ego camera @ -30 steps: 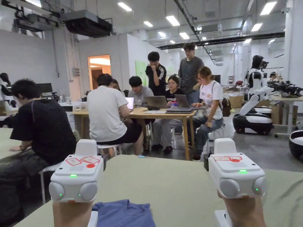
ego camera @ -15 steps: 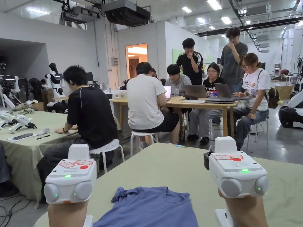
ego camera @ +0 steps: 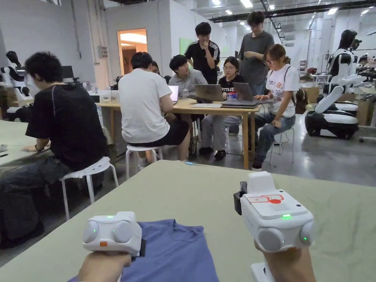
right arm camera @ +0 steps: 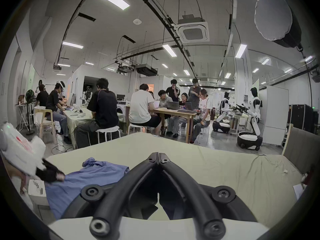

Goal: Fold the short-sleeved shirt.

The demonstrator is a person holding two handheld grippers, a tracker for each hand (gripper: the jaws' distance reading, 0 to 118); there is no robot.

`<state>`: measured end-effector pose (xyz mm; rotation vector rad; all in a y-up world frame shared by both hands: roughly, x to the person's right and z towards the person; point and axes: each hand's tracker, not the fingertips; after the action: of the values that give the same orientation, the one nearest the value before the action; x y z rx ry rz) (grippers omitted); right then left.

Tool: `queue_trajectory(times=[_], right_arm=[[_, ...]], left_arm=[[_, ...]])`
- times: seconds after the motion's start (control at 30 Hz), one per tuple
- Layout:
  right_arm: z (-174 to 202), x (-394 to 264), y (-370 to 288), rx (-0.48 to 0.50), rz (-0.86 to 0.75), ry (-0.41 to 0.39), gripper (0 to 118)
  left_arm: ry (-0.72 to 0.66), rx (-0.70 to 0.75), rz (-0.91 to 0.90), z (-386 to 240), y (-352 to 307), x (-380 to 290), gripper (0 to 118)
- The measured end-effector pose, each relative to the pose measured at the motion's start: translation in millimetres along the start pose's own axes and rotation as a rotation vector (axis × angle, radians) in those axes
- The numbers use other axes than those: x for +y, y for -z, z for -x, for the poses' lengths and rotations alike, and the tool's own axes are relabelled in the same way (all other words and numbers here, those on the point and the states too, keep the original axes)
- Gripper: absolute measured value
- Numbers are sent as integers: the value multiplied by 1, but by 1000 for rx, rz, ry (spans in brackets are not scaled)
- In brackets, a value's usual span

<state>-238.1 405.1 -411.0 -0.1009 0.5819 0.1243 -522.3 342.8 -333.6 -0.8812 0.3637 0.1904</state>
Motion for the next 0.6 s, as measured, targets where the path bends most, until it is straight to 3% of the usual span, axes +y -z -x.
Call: queue_trajectory(times=[0.17, 0.33, 0.37, 0.43, 0.53, 0.6], right_arm=[[-6, -24, 27, 0, 52, -14, 0], [-11, -41, 47, 1, 87, -23, 0], [-11, -44, 51, -1, 93, -26, 0], [-14, -49, 58, -2, 103, -28, 0], [-19, -55, 65, -11, 110, -27, 0], [-23, -60, 73, -17, 122, -25, 0]], left_arm=[[38, -78, 114, -37, 70, -10, 0], [32, -130, 99, -50, 106, -3, 2], [33, -130, 96, -52, 111, -1, 26], [64, -133, 102, -58, 123, 3, 118], [108, -139, 78, -68, 138, 2, 98], [85, -122, 122, -72, 154, -2, 98]])
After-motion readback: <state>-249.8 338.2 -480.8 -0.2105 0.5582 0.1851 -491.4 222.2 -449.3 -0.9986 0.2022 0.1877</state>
